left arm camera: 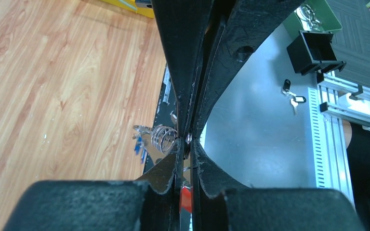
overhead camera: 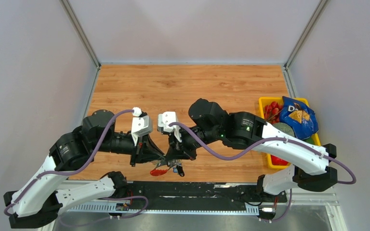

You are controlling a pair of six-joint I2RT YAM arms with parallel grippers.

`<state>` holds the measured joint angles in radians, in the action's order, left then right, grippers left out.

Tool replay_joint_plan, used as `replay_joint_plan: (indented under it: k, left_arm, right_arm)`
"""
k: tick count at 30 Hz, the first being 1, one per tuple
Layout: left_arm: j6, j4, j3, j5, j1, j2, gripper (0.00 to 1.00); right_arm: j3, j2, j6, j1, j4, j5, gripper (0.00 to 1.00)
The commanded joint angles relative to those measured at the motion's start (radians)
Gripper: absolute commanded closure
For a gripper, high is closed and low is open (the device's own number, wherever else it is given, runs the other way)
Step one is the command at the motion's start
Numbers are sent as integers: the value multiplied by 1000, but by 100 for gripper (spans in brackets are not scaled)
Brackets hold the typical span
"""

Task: Put the keys on the keyring

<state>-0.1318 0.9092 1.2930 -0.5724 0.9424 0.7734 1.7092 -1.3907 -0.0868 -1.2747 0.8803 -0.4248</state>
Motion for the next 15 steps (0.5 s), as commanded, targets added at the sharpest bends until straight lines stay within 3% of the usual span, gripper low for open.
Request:
replay_joint_plan:
  k: [1,5,8,13,15]
  left_arm:
    - [28,15,37,10,2,12,87]
    - [28,14,43,15,2,20,90]
    - [31,-12,33,10,1,18,99]
    - [5,-151,-24,46,2,-39,100]
    - [-9,-203,-38,62,1,-66,100]
  right_arm:
    - [55,-13,13,0,-41,-26,100]
    - [54,-23,9,0,-42,-34,100]
    - [52,-23,7,0,-43,-36,100]
    - [30,7,12,0,-74,-35,100]
    - [14,33,14,0,-100,-25,94]
